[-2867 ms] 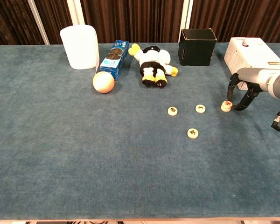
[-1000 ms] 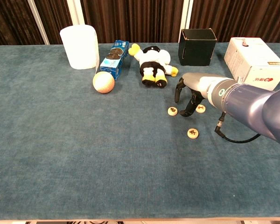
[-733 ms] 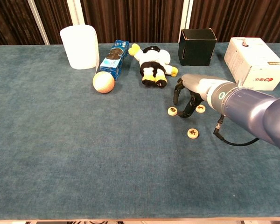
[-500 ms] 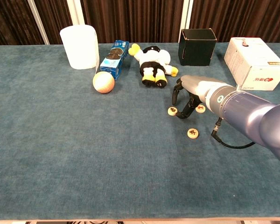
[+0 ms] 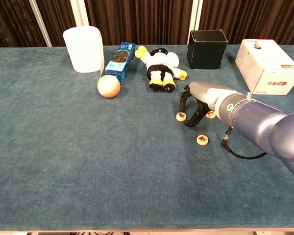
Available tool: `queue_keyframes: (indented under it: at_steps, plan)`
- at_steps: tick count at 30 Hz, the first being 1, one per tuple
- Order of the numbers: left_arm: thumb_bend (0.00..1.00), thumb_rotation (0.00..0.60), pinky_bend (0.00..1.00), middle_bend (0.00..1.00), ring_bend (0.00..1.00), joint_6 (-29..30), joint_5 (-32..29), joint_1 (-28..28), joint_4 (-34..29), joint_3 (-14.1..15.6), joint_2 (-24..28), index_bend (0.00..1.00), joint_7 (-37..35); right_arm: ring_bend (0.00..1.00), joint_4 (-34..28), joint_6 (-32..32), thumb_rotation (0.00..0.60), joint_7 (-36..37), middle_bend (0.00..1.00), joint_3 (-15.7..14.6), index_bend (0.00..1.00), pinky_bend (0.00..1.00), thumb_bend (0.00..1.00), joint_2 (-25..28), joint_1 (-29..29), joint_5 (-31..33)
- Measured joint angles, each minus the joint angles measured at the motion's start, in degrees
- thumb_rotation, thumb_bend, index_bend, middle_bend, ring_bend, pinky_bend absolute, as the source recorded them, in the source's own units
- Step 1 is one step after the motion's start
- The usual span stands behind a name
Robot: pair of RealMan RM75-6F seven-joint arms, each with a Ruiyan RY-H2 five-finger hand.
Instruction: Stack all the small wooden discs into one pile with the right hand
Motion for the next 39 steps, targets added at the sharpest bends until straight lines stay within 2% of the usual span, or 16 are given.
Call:
queue_keyframes:
  at_steps: [39]
  plan:
    - [0.15, 0.6, 0.0, 0.0, 0.0, -0.8, -1.0, -0.2, -0.4, 0.1, 0.4, 0.07, 0.3, 0.0, 0.8, -0.8, 0.6, -0.6, 0.0, 2.3, 0.52, 0.0, 0.41, -0.8, -1.2, -0.3]
